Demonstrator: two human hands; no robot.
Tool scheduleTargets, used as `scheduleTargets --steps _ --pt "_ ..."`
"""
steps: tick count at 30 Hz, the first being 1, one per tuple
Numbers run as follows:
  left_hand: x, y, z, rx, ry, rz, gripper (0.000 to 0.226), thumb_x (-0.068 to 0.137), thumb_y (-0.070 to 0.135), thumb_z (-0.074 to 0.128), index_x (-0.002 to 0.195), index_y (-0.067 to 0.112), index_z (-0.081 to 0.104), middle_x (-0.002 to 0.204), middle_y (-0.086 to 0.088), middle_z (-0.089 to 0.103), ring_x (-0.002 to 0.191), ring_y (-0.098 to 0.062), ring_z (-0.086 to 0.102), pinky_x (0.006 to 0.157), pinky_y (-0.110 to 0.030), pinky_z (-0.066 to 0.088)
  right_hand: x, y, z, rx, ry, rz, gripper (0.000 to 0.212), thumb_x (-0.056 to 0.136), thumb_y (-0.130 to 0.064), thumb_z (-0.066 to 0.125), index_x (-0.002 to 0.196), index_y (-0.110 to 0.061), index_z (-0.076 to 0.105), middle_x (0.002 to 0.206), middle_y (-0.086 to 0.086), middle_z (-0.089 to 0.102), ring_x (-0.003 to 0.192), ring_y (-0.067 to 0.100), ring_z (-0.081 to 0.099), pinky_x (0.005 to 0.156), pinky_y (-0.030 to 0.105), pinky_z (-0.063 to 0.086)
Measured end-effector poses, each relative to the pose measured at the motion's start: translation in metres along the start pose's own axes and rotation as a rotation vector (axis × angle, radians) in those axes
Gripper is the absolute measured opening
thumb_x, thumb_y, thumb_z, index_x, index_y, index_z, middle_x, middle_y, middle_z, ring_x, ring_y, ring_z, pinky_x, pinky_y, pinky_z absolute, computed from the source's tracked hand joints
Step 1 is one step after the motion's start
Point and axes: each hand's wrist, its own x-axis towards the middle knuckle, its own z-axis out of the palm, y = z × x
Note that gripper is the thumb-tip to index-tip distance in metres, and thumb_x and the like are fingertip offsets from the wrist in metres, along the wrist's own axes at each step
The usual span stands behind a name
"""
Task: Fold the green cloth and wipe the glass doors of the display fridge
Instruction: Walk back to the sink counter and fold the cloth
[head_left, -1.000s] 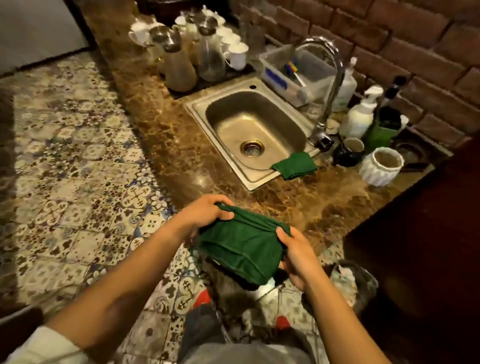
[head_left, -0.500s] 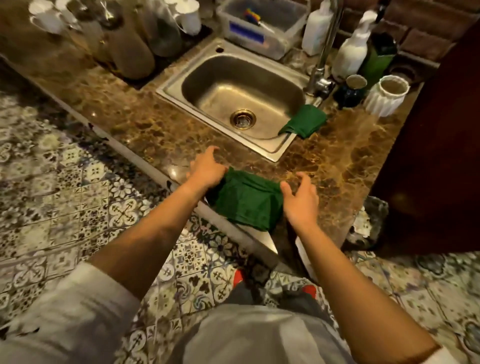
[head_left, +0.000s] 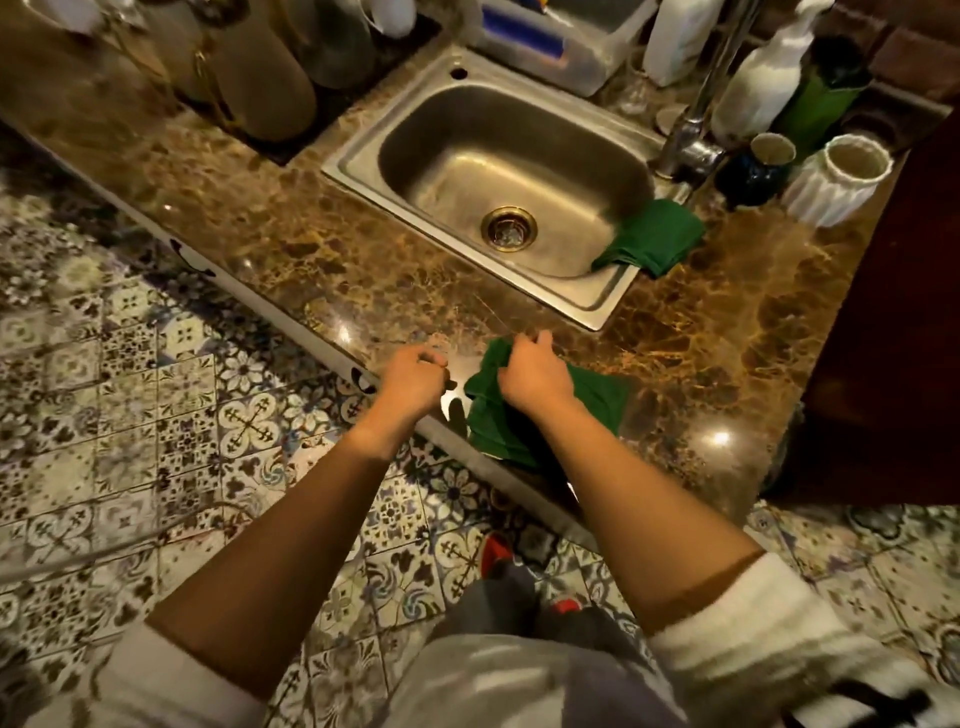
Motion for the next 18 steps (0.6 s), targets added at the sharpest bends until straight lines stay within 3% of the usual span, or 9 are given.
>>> scheduleTargets --steps 4,8,9,12,14,15,18 --pt "0.007 0.001 0.013 0.002 -0.037 0.011 0.024 0.086 -0.004 0.050 0.072 0.015 0.058 0.072 -0.011 0.060 0.063 -0.024 0.059 0.055 -0.026 0.048 0.002 0.009 0.003 0.009 0.049 -0.063 0.040 0.094 -0.020 0.060 0.129 -0.006 0.047 0.133 0.017 0.048 0.114 0.041 0.055 0.084 0.043 0.047" --pt "0.012 -0.003 0.022 0.032 -0.064 -0.016 0.017 0.084 0.007 0.055 0.078 0.021 0.061 0.085 -0.012 0.067 0.078 -0.028 0.063 0.072 -0.037 0.051 -0.014 0.032 -0.010 0.161 0.155 -0.139 0.009 0.087 -0.015 0.060 0.095 -0.017 0.058 0.106 0.009 0.050 0.096 0.032 0.055 0.075 0.036 0.043" --pt "0.014 -0.005 0.024 0.042 -0.074 -0.024 0.014 0.086 0.008 0.058 0.080 0.021 0.062 0.088 -0.011 0.067 0.082 -0.028 0.063 0.075 -0.038 0.051 -0.020 0.041 -0.013 0.238 0.172 -0.146 0.011 0.085 -0.013 0.061 0.088 -0.022 0.056 0.103 0.005 0.048 0.095 0.027 0.052 0.075 0.034 0.041" --pt "0.016 -0.009 0.033 0.062 -0.109 -0.025 0.010 0.090 0.017 0.062 0.082 0.014 0.058 0.083 -0.005 0.064 0.072 -0.020 0.060 0.064 -0.030 0.047 -0.046 0.070 -0.024 0.666 0.149 -0.108 0.033 0.082 0.008 0.058 0.080 -0.025 0.057 0.108 0.000 0.050 0.108 0.017 0.048 0.087 0.034 0.045" --pt "0.011 -0.008 0.039 0.066 -0.165 -0.030 0.023 0.088 0.033 0.067 0.084 0.013 0.058 0.074 -0.002 0.062 0.061 -0.014 0.059 0.055 -0.027 0.044 -0.066 0.095 -0.033 1.059 0.076 -0.003 0.041 0.084 0.020 0.051 0.092 -0.017 0.065 0.119 0.000 0.053 0.109 0.020 0.057 0.080 0.035 0.058" --pt "0.009 -0.007 0.042 0.057 -0.205 -0.042 0.032 0.085 0.041 0.071 0.086 0.011 0.058 0.076 -0.002 0.063 0.063 -0.015 0.061 0.058 -0.029 0.048 -0.076 0.110 -0.035 1.238 0.047 0.052 0.043 0.085 0.022 0.048 0.095 -0.016 0.067 0.121 0.002 0.058 0.105 0.021 0.063 0.074 0.032 0.060" --pt "0.000 -0.001 0.058 0.188 -0.224 -0.009 0.045 0.076 0.048 0.080 0.080 0.011 0.054 0.081 -0.008 0.060 0.078 -0.025 0.064 0.074 -0.039 0.052 -0.104 0.164 -0.040 1.712 0.040 0.248 0.028 0.093 0.001 0.042 0.089 -0.011 0.067 0.112 0.017 0.070 0.107 0.038 0.065 0.081 0.044 0.058"
